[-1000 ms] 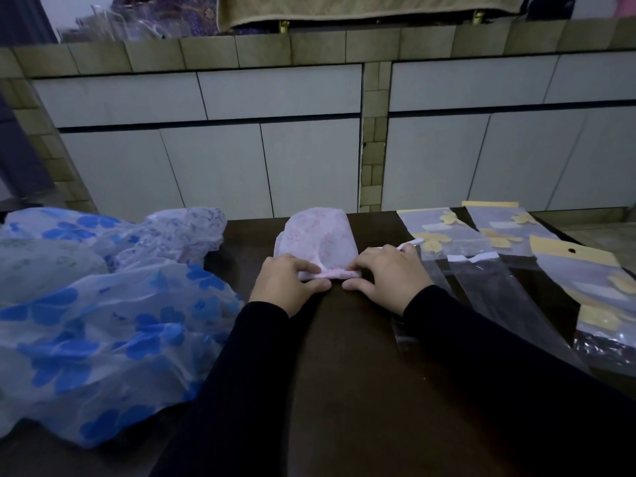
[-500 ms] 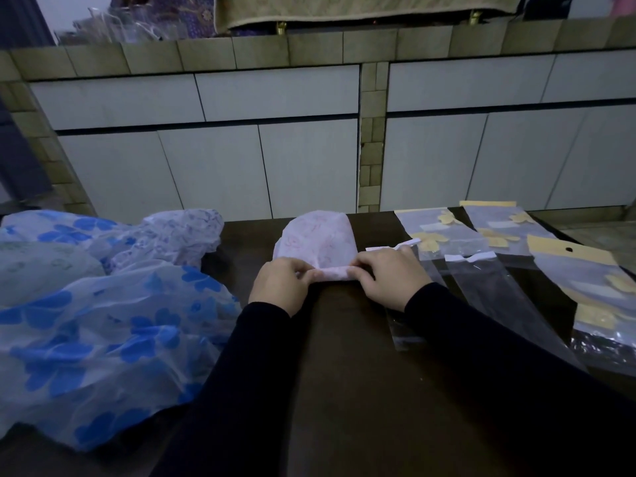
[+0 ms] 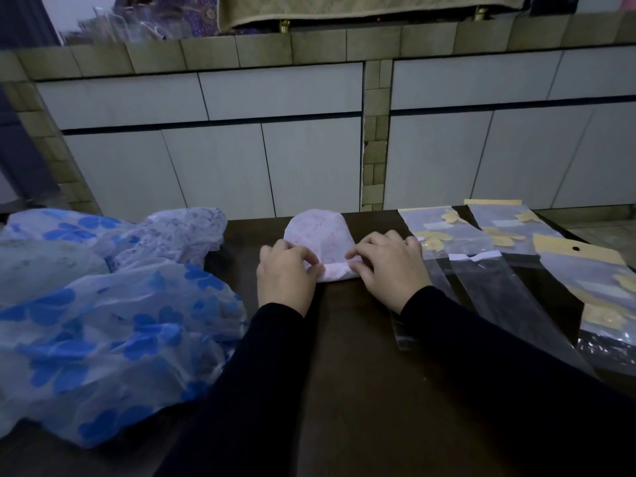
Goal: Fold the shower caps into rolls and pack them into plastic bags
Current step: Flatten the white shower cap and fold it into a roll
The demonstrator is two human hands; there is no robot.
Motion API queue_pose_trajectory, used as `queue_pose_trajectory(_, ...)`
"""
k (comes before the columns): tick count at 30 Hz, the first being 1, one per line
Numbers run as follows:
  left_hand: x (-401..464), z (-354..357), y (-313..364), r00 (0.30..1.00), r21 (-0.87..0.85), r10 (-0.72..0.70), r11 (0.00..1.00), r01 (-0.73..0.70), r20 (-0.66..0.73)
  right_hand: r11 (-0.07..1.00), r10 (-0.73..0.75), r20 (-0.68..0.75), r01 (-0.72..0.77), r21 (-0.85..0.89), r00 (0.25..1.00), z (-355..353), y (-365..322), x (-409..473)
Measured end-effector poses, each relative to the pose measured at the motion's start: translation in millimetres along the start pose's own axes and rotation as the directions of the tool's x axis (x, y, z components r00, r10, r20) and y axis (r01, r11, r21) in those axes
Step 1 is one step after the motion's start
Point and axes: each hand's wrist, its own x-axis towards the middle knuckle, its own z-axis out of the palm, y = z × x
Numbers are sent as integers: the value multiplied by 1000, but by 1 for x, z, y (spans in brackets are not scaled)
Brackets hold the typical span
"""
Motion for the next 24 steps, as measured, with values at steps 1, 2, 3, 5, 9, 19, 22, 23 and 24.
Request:
queue_pose_trajectory(1, 0, 2, 2, 1000, 9, 27, 1000, -27, -4, 1000, -27, -3, 27, -4, 1000, 0, -1, 0)
queue_pose_trajectory(2, 0, 3, 2, 999, 12, 43, 999, -43, 1, 999, -49, 9, 49, -4, 999, 0, 0, 0)
queue_pose_trajectory(3, 0, 5, 1, 999, 6, 43, 999, -43, 9, 998, -62, 32, 62, -3, 998, 1, 0, 0)
queue_pose_trajectory(5, 1, 6, -1, 999, -18, 21, 1000, -20, 38, 998, -63, 100, 65, -13, 993, 1, 2, 1)
queue_pose_trajectory(9, 4, 6, -5, 992, -29, -7, 1000, 11, 124, 999, -25, 196, 31, -26, 980, -3, 2, 1)
queue_pose_trajectory(19, 2, 6, -12, 979, -56, -86, 994, 97, 185, 989, -52, 138, 69, -128, 989, 0, -2, 2)
queue_pose_trajectory(22, 0, 3, -11, 986, -68, -55, 996, 66, 156, 990, -68, 120, 81, -112, 990, -2, 0, 2)
queue_pose_trajectory(23, 1, 1, -10, 987, -76, -50, 995, 63, 154, 992, -60, 124, 73, -104, 990, -2, 1, 3)
queue_pose_trajectory(24, 1, 0, -10, 988, -81, -45, 995, 58, 150, 994, -47, 127, 60, -94, 991, -3, 1, 3)
